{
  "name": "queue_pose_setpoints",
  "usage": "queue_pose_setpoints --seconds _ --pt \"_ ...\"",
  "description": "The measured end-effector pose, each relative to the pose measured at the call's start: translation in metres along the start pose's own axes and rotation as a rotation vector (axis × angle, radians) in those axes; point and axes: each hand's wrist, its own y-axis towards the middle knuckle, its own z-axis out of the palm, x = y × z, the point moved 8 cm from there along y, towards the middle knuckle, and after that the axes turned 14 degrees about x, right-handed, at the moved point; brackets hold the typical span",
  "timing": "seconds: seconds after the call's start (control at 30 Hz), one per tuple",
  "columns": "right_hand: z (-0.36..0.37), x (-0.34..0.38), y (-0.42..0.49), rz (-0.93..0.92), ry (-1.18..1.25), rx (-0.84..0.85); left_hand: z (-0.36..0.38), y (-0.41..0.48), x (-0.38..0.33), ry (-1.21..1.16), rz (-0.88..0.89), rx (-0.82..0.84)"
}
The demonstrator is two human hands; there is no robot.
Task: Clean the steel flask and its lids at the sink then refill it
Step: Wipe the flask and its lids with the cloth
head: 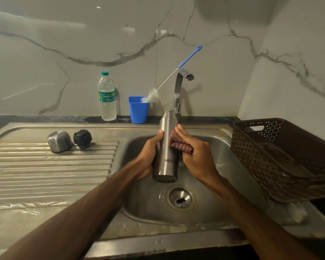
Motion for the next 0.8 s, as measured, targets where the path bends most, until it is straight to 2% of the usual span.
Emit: queue_pose_setpoints --seconds 0.17,0.37,0.43,0.57,0.8 --pt "0.021 0.018 -0.001 -0.139 -0.001 0.181 -0.008 0.0 -0.002 -0.051 0.009 0.003" --pt "-0.005 -0.009 0.002 0.027 0.021 -0.027 0.007 0.001 0.002 0.042 -0.006 0.059" --pt "-0.003 -0.003 0.002 -0.016 -0.009 0.008 0.007 0.002 0.001 0.038 0.008 0.054" --pt "0.018 0.012 0.001 -0.106 -0.064 0.192 -0.006 0.002 0.002 0.032 0.01 0.027" --pt "-0.002 -0.005 0.031 -0.039 -0.098 0.095 -0.005 0.005 0.008 0.028 -0.004 0.015"
